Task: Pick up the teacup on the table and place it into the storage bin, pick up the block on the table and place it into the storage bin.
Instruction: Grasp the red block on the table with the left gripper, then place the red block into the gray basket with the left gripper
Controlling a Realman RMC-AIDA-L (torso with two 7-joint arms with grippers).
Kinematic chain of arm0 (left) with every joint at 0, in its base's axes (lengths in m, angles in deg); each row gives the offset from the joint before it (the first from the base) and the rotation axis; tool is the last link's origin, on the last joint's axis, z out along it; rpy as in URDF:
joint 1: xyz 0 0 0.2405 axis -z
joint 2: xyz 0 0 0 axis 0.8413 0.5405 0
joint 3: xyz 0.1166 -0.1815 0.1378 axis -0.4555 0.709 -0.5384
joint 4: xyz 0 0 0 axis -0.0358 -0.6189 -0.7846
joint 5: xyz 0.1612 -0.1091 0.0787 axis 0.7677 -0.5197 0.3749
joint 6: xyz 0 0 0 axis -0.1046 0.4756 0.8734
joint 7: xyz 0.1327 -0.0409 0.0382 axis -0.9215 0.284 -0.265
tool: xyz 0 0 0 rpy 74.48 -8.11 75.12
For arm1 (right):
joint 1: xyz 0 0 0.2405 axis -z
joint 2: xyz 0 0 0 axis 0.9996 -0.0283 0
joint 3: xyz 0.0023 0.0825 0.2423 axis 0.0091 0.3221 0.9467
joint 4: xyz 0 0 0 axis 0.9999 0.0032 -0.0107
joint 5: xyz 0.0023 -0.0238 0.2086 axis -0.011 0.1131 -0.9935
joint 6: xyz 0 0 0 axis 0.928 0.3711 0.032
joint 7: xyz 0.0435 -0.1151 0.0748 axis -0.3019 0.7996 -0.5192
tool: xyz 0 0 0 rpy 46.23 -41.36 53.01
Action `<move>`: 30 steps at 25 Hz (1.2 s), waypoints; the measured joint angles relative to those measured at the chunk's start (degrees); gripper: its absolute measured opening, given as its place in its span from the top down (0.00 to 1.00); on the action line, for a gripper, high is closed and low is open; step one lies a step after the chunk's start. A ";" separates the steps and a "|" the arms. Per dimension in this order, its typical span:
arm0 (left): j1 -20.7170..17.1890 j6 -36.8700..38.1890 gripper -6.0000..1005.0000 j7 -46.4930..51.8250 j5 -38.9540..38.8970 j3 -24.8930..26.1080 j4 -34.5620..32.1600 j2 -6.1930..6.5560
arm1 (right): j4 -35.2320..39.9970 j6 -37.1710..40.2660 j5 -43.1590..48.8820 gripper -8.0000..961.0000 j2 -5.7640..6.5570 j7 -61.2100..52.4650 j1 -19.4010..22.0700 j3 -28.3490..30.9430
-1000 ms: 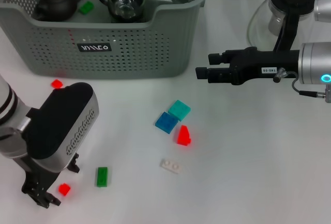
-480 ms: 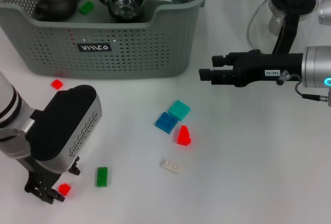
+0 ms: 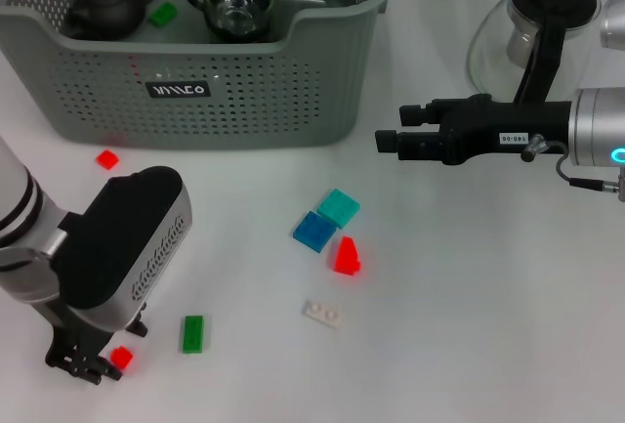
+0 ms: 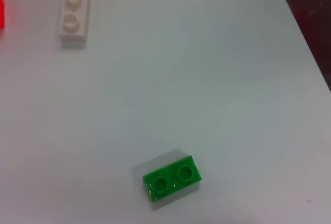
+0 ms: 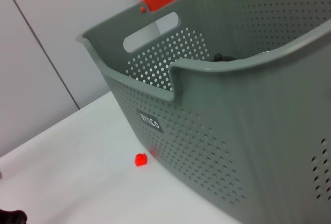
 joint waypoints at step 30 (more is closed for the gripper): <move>19.12 13.69 0.81 12.26 -22.49 38.26 -4.22 0.64 | -0.13 4.04 0.98 0.28 0.69 0.86 0.51 -0.98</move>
